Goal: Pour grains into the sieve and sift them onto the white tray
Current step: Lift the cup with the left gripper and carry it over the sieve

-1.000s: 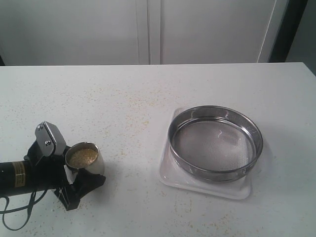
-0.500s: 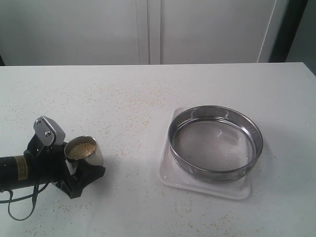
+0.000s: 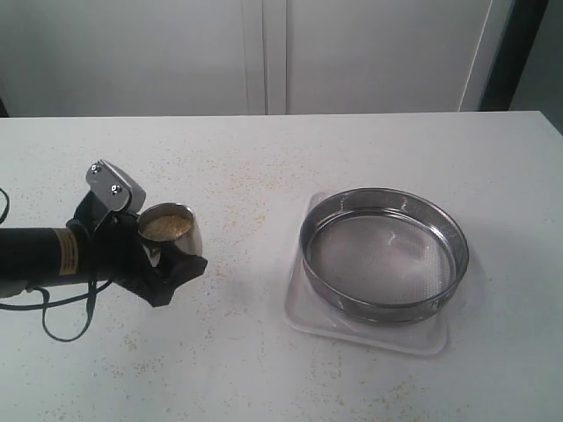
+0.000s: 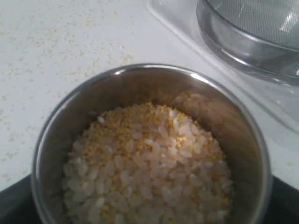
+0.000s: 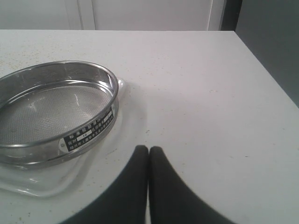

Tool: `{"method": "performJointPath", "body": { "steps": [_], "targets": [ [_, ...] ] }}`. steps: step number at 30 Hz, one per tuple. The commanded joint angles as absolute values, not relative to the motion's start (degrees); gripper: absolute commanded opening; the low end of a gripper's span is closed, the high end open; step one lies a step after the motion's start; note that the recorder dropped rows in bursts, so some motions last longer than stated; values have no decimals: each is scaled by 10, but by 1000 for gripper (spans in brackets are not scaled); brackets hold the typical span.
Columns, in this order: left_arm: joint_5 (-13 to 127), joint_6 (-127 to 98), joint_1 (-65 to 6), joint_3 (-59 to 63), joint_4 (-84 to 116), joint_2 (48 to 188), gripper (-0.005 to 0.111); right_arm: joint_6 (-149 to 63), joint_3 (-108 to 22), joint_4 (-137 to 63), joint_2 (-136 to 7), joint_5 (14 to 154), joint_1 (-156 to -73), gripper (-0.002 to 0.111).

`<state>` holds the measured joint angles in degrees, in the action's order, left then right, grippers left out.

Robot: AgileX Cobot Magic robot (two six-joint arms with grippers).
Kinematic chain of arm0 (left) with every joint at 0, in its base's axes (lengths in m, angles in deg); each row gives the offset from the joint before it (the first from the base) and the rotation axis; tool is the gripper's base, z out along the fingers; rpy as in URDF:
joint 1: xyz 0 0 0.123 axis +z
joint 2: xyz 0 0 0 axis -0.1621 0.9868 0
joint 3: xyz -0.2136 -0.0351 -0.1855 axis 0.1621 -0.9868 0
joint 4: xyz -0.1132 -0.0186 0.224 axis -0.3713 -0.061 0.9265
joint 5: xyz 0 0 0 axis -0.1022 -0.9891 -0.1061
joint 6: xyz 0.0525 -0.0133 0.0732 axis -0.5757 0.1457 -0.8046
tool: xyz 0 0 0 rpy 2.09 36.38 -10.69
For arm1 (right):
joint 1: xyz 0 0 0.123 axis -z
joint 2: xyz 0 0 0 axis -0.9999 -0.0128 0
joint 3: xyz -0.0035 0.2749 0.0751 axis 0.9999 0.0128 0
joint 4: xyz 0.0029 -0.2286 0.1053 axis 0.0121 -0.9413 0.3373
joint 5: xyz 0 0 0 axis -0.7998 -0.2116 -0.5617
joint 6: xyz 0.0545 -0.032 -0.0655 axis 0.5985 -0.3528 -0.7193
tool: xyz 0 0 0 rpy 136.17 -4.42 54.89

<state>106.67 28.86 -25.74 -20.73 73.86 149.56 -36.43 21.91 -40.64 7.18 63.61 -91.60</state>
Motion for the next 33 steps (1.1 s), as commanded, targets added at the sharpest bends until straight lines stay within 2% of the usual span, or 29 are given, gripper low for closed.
{"method": "performJointPath", "body": {
  "steps": [1, 8, 17, 33],
  "targets": [
    [1018, 343, -290, -166, 764, 1468, 0, -362, 222, -409, 75, 645, -911, 0],
    [920, 450, -347, -56, 839, 1466, 0, -362, 222, -409, 75, 645, -911, 0],
    [770, 481, -426, 92, 874, 1478, 0, -362, 222, -409, 75, 645, -911, 0],
    [705, 481, -494, 204, 944, 1565, 0, -362, 222, -409, 75, 645, -911, 0]
  ]
}}
